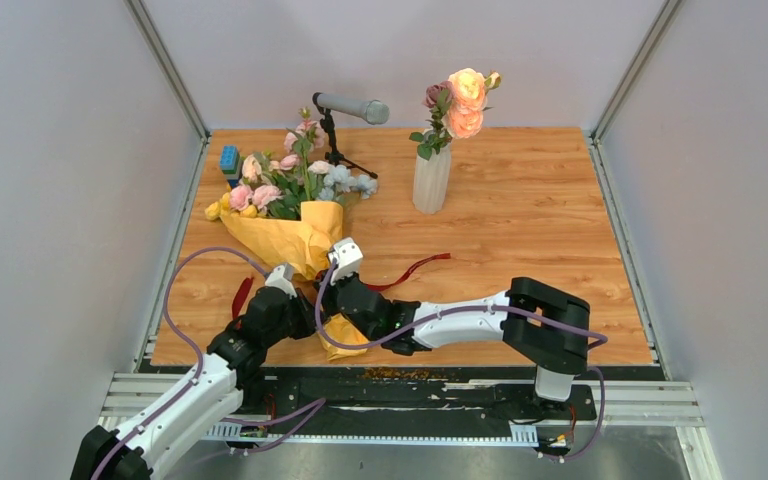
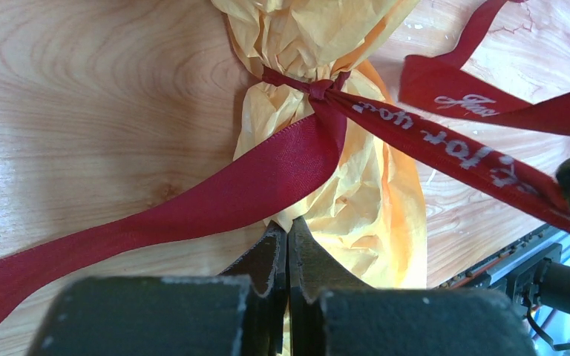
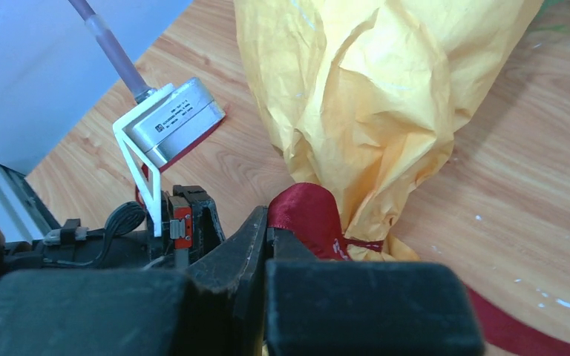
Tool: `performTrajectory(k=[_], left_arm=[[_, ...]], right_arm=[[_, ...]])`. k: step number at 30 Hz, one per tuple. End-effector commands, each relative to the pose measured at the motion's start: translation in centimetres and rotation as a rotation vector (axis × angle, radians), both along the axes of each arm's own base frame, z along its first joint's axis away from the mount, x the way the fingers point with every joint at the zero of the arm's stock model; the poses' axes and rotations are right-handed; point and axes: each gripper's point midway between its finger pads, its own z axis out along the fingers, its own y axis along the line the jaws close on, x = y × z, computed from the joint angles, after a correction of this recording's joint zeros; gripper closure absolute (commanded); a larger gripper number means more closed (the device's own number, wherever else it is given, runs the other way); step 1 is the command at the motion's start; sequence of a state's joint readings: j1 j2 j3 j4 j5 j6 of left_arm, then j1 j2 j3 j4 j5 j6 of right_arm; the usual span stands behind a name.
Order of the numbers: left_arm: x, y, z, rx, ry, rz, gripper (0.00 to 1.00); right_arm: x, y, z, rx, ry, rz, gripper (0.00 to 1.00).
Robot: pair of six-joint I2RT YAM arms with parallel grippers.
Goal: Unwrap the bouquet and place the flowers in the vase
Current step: Untie the ribbon from the wrapping paper.
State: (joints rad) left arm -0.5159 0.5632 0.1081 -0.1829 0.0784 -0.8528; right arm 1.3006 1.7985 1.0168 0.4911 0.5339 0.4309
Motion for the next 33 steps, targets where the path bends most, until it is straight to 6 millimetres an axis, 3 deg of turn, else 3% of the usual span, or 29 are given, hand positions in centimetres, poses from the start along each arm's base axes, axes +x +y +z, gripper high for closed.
performTrajectory(k=[1,11,18,29,33], left_arm=[[-0.3,1.7,-1.5,0.104,0.028,0.023,1.00],[-0.6,2.0,-2.3,0.121,0.042,0.030,1.00],[-1.0,2.3,-2.7,0.131,0.058,0.029,1.00],[-1.2,3.0,-3.1,0.147,0.065,0.060,1.00],[-1.2,3.0,-3.1,0.147,0.065,0.064,1.00]], right_arm=[[0.5,1.4,7.4,0.162,-0.124,-0.021,1.00],[0.2,0.4,10.5,0.196,-0.156,-0.023,1.00],[1.9,-1.1,11.8,0.118,-0.199,-0.109,1.00],[3.9,-2.7,13.2,0.135,-0.172,-0.157,1.00],[4.6,-3.3,12.8,0.121,-0.151,-0.180,1.00]])
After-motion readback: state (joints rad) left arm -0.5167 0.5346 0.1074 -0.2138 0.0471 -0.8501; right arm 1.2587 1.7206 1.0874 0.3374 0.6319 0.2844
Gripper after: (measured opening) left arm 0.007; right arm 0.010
